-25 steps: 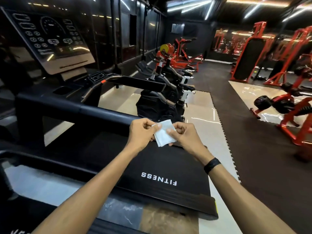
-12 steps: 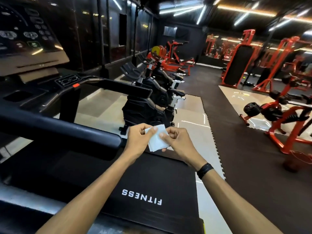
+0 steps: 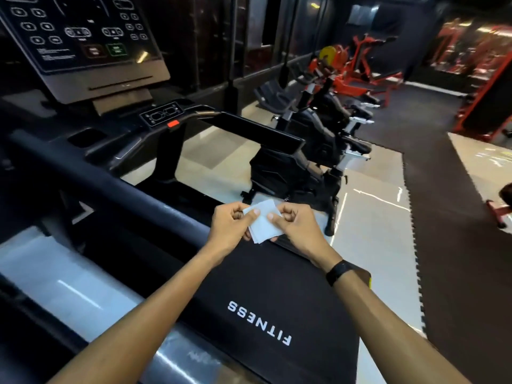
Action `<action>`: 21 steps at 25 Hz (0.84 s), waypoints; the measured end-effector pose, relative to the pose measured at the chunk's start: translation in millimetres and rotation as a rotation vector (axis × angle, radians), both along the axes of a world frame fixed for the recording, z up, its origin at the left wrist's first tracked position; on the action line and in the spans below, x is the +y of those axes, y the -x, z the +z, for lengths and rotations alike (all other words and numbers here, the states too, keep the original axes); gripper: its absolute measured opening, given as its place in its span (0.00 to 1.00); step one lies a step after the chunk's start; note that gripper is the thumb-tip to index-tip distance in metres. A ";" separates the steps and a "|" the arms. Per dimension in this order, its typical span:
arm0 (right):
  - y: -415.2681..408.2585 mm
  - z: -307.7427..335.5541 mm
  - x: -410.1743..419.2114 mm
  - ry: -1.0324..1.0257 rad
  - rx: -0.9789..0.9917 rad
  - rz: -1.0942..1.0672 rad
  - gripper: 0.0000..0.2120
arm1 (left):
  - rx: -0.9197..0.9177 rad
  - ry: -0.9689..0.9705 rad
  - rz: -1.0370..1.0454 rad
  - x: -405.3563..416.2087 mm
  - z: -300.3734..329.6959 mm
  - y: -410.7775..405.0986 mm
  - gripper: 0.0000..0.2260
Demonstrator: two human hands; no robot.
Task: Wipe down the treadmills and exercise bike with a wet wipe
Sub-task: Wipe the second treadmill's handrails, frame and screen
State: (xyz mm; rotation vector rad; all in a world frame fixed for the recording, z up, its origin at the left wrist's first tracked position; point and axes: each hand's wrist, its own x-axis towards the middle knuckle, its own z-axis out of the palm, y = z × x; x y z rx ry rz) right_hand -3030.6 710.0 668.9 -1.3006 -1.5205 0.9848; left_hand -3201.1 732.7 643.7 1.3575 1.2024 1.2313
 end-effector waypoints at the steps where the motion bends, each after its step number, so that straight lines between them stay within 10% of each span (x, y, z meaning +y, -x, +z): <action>1: 0.0 -2.9 13.6 0.004 0.001 0.029 0.07 | 0.017 0.008 0.032 7.9 -2.5 -0.1 0.06; 21: -62.2 -18.7 283.7 -0.039 -0.084 0.626 0.04 | 0.110 0.129 0.550 153.4 -5.2 -69.5 0.08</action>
